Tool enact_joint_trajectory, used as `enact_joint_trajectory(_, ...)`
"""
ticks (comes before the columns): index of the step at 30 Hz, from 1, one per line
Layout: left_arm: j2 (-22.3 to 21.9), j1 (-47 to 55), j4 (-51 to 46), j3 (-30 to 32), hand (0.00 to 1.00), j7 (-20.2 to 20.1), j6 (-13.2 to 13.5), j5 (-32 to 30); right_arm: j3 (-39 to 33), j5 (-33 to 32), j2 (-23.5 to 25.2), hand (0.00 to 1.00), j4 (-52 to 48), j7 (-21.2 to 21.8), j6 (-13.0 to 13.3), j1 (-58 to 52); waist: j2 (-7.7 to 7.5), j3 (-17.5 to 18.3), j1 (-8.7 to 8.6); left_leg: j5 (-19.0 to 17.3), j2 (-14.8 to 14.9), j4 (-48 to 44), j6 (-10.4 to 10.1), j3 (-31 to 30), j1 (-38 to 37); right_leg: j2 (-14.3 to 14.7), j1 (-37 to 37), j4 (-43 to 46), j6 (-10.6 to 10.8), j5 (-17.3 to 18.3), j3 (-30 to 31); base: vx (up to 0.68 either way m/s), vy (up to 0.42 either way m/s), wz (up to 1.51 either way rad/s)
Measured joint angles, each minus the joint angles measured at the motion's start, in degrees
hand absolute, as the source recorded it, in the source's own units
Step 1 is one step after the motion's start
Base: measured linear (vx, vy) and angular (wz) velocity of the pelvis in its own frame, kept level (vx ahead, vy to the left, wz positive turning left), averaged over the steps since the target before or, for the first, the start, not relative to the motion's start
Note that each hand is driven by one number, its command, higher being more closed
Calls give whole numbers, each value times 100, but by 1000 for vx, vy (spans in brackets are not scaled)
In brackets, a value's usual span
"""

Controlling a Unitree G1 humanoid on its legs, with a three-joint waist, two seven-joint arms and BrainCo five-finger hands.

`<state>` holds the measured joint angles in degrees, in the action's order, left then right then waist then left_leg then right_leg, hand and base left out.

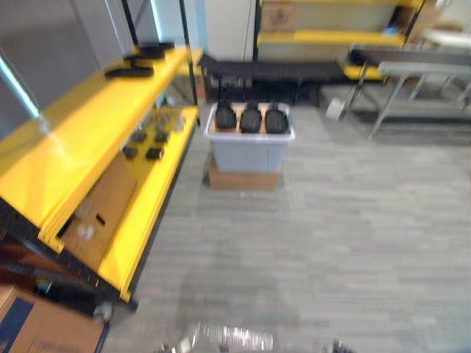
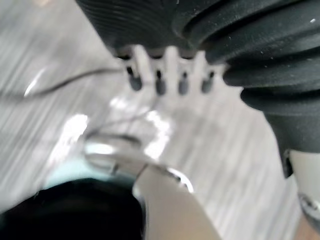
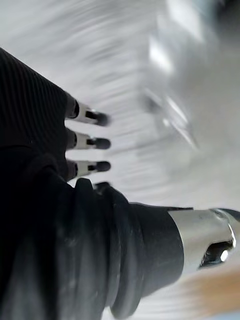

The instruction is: Walk over and take plastic housings, then place them on the shelf

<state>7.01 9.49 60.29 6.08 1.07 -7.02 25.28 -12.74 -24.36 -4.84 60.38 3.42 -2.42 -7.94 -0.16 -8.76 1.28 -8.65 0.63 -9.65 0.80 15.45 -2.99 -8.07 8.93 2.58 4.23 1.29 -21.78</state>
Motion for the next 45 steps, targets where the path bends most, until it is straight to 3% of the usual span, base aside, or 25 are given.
enact_joint_trajectory(5,-13,-13,134,51,0,19,-89,188,-273,-219,78,0,192,-97,-65,18,-71,-54,-22,475,-180,936,-33,75,-497,-32,193,-214,65,-104,-84,103,33,5)
enact_joint_trajectory(8,-8,-18,171,48,0,-192,-176,179,-305,-420,118,0,197,-89,-90,38,-27,-32,-38,684,-266,1428,15,75,-822,-27,321,-280,91,-95,-144,140,34,3)
enact_joint_trajectory(14,112,-62,167,46,0,-418,-316,199,-311,-410,254,0,196,-87,-119,292,-127,-175,-38,682,-319,1432,12,76,-974,-65,470,-331,107,-105,-174,49,14,2)
enact_joint_trajectory(19,121,-65,167,39,0,-408,-311,335,-321,230,292,0,194,-326,22,399,-146,-251,-38,674,-346,1468,0,84,-1002,-91,495,-336,131,-116,-183,-57,26,-1)
enact_joint_trajectory(32,120,-53,173,-73,0,-396,-308,337,-220,220,259,0,205,-229,261,372,-138,-259,-43,663,-386,1481,35,82,-969,-121,484,-422,204,-46,-177,-70,28,-1)
enact_joint_trajectory(34,121,-56,171,-86,0,-393,-309,345,-221,224,253,0,192,-239,266,368,-138,-237,-44,624,-416,1480,90,76,-897,-194,327,-199,254,62,-183,43,54,3)
enact_joint_trajectory(37,158,-67,154,-185,0,-381,-281,335,-237,188,241,0,168,-352,391,368,-165,-268,-46,527,-532,1476,228,42,-788,-521,-322,1046,308,410,-156,102,68,4)
enact_joint_trajectory(39,144,-109,157,-260,0,-316,-253,333,-252,80,170,0,136,-346,472,424,-24,-357,-76,535,-407,1442,307,48,-916,-712,-880,2261,165,522,-174,164,56,-2)
enact_joint_trajectory(40,156,-138,153,-280,0,-280,-259,323,-235,46,180,0,118,-326,552,426,-8,-442,-113,474,-280,1442,270,63,-1072,-667,-1007,2333,1,705,-189,166,57,2)
enact_joint_trajectory(41,179,-137,153,-270,0,-276,-259,317,-219,46,204,0,120,-318,592,423,-34,-464,-105,443,-235,1443,239,75,-1106,-626,-1071,2280,18,747,-187,206,38,1)
enact_joint_trajectory(43,292,-180,154,-227,0,-235,-253,295,-191,99,300,0,121,-242,603,420,-230,-459,-88,309,-111,1439,84,104,-1235,-462,-1384,1743,112,682,-158,217,-8,-3)
enact_joint_trajectory(45,298,-260,154,-208,0,-235,-230,294,-207,164,286,0,120,-126,580,423,-244,-465,-93,174,-7,1357,-81,122,-1309,-346,-1610,1260,163,430,-170,329,-58,-7)
